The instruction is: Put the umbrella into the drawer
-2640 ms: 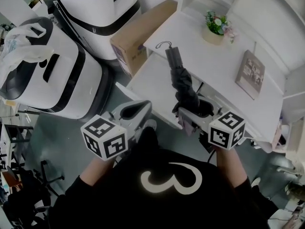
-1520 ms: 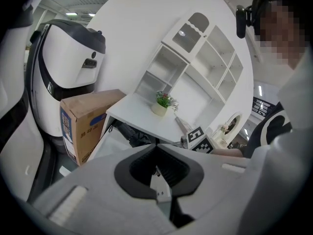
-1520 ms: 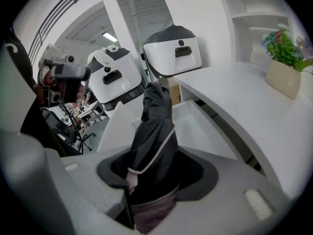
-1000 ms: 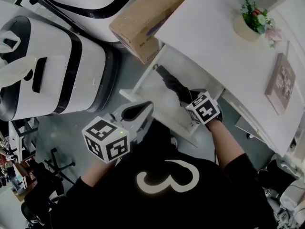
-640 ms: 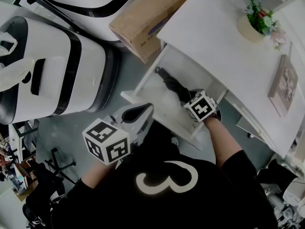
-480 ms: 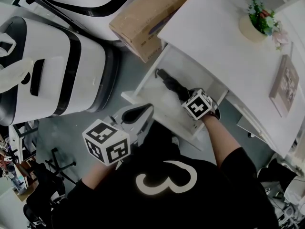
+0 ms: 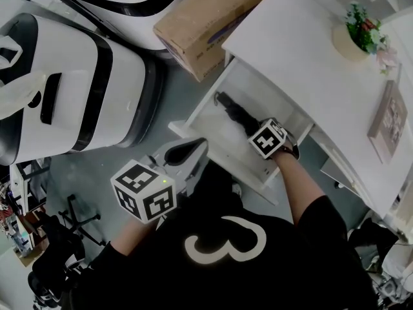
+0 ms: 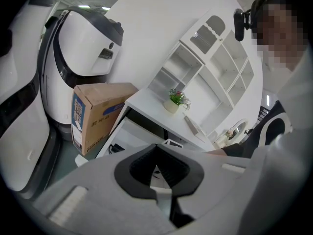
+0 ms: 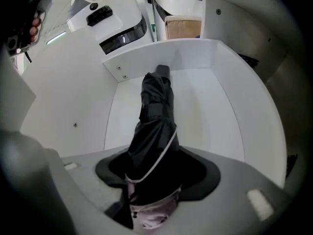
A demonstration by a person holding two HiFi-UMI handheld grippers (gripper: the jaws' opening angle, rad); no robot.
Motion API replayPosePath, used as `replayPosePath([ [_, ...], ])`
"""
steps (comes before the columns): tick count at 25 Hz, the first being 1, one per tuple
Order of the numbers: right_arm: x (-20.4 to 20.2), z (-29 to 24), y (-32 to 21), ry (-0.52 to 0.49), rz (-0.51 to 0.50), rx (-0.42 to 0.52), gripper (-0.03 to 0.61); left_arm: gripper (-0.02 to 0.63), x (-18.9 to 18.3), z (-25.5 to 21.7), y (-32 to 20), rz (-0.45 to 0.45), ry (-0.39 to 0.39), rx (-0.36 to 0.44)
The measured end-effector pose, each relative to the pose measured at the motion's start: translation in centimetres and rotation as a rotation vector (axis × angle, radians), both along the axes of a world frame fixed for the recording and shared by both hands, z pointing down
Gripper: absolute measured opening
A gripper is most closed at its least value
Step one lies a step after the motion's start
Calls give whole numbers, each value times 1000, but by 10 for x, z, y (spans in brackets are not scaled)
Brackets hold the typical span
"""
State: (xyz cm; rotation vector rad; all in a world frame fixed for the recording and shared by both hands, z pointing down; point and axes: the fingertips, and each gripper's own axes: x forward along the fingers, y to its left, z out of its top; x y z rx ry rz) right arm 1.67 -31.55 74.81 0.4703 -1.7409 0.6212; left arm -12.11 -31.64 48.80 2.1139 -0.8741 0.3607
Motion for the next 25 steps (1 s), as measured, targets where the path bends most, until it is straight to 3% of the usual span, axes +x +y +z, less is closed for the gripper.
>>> replayPosePath([
  [9, 3, -10, 23, -50, 57, -101, 325, 8, 3, -5, 7, -3, 8, 12],
  [13, 11, -44, 16, -122, 131, -1, 330, 8, 9, -14, 18, 4, 20, 34],
  [16, 15, -86, 17, -246, 223, 51, 329, 8, 18, -25, 29, 14, 28, 55],
  [21, 19, -188, 27, -543, 377, 170, 316, 8, 41, -50, 53, 49, 42, 103],
  [25, 30, -274, 46, -721, 434, 333, 144, 8, 63, -77, 75, 76, 59, 165],
])
